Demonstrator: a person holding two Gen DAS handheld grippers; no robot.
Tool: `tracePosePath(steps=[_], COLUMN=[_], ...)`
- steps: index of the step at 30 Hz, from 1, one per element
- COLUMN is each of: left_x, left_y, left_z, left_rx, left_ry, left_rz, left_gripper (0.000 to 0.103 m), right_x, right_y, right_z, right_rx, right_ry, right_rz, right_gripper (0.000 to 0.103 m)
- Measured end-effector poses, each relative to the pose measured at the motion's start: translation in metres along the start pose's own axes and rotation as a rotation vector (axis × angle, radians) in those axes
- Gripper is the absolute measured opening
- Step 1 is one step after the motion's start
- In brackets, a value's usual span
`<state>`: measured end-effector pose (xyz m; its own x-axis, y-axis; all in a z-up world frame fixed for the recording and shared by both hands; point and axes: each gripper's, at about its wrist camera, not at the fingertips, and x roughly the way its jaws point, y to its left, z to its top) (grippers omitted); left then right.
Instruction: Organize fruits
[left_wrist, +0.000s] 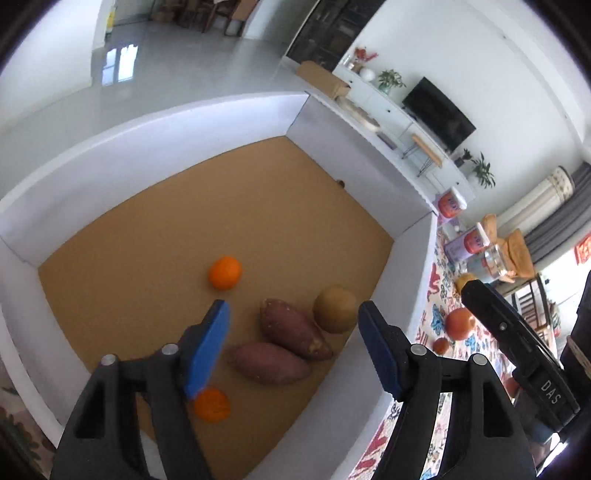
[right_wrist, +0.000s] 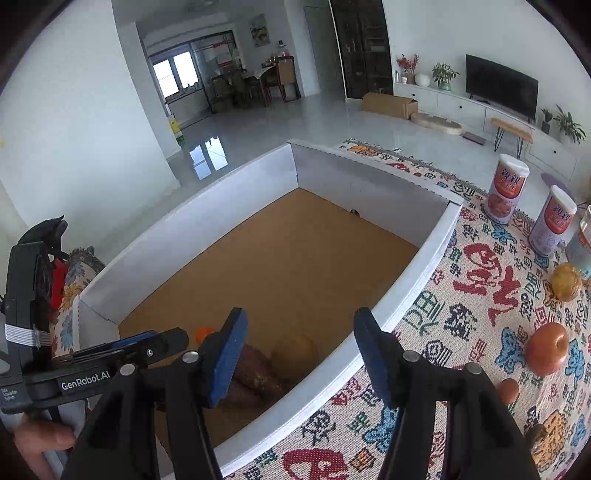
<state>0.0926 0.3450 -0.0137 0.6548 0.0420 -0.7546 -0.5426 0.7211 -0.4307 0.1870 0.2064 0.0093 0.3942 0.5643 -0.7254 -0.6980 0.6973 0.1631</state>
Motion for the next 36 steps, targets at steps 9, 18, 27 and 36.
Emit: tracePosePath(steps=[9, 18, 27, 36], left_x=[0.0, 0.084, 0.098, 0.102], left_y=[-0.143, -0.223, -0.215, -0.212], left_z=[-0.12, -0.243, -0.242, -0.24], left_rx=[0.41, 0.786, 0.765, 0.731], left_ry=[-0.018, 0.039, 0.054, 0.085], left_rz=[-0.112, 0.028, 0.053, 0.018], left_gripper=[0.098, 0.098, 0.103, 0.103], right_x=[-0.11, -0.156, -0.15, -0.147], right_y=[-0.101, -0.236, -0.257, -0.259], right_z=[-0.126, -0.278, -0.296, -0.296], right_rx=[0.021, 0.325, 0.423, 0.428], right_ry=[-0.143, 0.011, 0.054, 0.072], right_rz=[-0.299, -0.577, -0.575, -0.577], right_gripper=[0.103, 0.103, 0.103, 0.103])
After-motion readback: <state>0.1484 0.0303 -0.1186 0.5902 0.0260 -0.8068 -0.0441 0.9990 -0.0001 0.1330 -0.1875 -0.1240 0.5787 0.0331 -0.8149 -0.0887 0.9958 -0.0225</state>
